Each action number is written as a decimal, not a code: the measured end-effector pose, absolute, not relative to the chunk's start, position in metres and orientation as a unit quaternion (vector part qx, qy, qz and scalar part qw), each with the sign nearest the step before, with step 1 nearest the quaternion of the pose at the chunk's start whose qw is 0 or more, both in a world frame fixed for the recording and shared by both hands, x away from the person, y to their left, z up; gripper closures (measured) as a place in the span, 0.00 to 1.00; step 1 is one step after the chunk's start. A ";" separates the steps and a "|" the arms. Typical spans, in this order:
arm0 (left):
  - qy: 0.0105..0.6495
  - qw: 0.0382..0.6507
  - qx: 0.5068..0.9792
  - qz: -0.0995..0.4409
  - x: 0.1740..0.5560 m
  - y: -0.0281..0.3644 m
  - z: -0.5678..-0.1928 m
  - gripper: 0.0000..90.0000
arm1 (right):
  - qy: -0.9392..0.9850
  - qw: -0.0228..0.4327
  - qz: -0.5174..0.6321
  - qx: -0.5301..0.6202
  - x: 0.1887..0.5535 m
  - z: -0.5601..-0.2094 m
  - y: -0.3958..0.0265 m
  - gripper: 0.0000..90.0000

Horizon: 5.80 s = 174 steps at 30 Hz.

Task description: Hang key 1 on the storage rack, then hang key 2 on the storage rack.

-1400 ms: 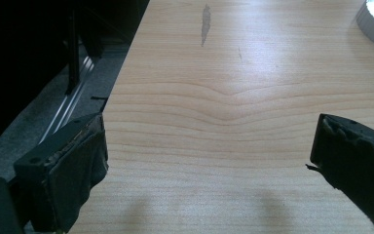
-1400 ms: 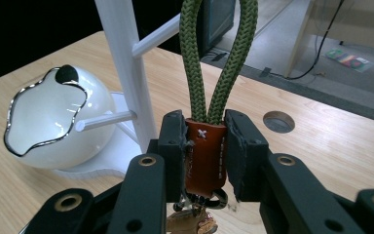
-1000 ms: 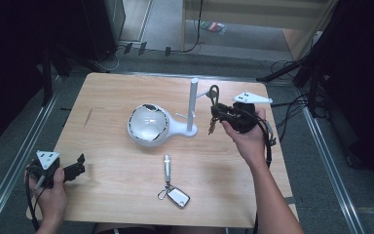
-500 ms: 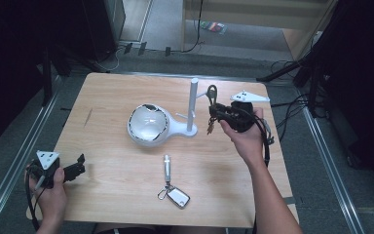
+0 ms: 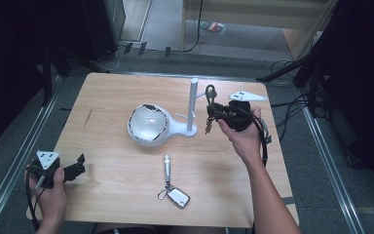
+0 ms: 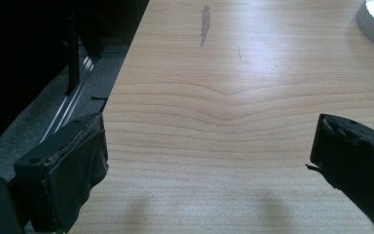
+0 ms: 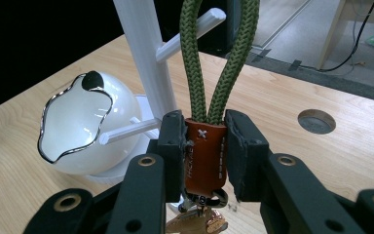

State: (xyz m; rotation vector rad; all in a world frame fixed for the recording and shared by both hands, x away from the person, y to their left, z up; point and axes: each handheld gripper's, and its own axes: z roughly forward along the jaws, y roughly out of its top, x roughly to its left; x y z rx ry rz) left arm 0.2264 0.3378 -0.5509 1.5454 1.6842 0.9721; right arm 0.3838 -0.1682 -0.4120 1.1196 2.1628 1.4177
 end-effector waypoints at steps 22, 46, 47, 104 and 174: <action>0.642 0.323 0.589 0.370 0.227 0.338 -0.551 0.00 | 0.766 0.153 0.488 0.388 0.387 -0.417 -0.159 0.79; 0.642 0.323 0.589 0.369 0.227 0.338 -0.551 0.00 | 0.788 0.178 0.438 0.394 0.367 -0.416 -0.155 0.61; 0.642 0.323 0.590 0.369 0.227 0.338 -0.551 0.00 | 0.792 0.184 0.428 0.394 0.365 -0.417 -0.154 0.60; 0.640 0.322 0.593 0.368 0.227 0.337 -0.551 0.00 | 0.854 0.073 0.285 0.430 0.320 -0.474 -0.075 0.61; 0.640 0.320 0.593 0.368 0.227 0.337 -0.551 0.00 | 0.850 0.132 0.287 0.422 0.301 -0.488 -0.031 1.00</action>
